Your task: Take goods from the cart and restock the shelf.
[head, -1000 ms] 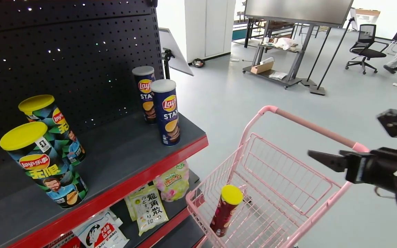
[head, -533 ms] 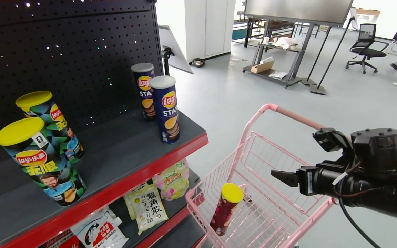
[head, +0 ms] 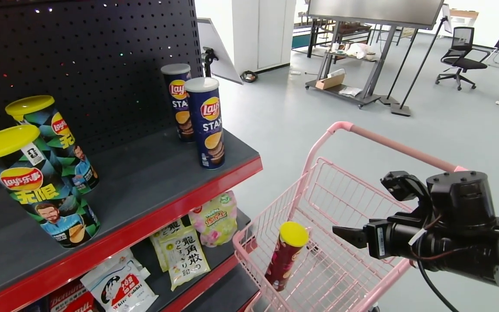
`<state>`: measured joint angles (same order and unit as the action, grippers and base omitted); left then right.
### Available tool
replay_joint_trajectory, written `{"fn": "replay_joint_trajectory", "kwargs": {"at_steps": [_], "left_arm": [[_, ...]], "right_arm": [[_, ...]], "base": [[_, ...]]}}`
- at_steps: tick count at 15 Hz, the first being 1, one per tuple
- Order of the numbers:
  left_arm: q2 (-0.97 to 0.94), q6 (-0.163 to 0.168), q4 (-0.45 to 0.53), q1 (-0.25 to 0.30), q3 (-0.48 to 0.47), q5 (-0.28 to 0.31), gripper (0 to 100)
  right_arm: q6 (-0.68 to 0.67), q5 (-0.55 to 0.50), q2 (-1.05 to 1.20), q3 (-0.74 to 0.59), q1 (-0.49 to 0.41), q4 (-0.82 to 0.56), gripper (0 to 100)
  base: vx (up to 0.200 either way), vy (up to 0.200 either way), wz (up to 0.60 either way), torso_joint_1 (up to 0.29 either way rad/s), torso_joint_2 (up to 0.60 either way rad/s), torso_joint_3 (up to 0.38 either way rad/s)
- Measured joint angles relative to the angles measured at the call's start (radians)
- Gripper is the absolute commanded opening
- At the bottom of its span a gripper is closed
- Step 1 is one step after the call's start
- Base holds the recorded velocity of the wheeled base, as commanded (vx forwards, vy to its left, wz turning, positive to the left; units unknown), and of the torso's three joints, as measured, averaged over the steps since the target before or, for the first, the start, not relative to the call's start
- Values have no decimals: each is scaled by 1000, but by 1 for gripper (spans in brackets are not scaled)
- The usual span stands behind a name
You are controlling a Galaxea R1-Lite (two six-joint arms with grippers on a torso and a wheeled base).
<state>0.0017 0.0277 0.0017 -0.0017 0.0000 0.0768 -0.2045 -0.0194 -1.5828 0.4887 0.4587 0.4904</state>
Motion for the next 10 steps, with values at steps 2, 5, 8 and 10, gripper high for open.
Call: {"fn": "replay_joint_trajectory", "kwargs": {"at_steps": [2, 5, 8, 10], "left_arm": [[0, 0, 0, 0, 0, 0, 100], [0, 0, 0, 0, 0, 0, 100], [0, 0, 0, 0, 0, 0, 100], [0, 0, 0, 0, 0, 0, 100]], "right_arm": [[-11, -24, -1, -3, 35, 0, 100], [-14, -28, -1, -14, 70, 0, 100], [-43, -27, -3, -31, 106, 9, 100], [-56, -31, -12, -53, 130, 75, 100]], "base": [[0, 0, 0, -144, 368, 224], [0, 0, 0, -89, 237, 146], [0, 0, 0, -7, 19, 15], [0, 0, 0, 0, 0, 0]]}}
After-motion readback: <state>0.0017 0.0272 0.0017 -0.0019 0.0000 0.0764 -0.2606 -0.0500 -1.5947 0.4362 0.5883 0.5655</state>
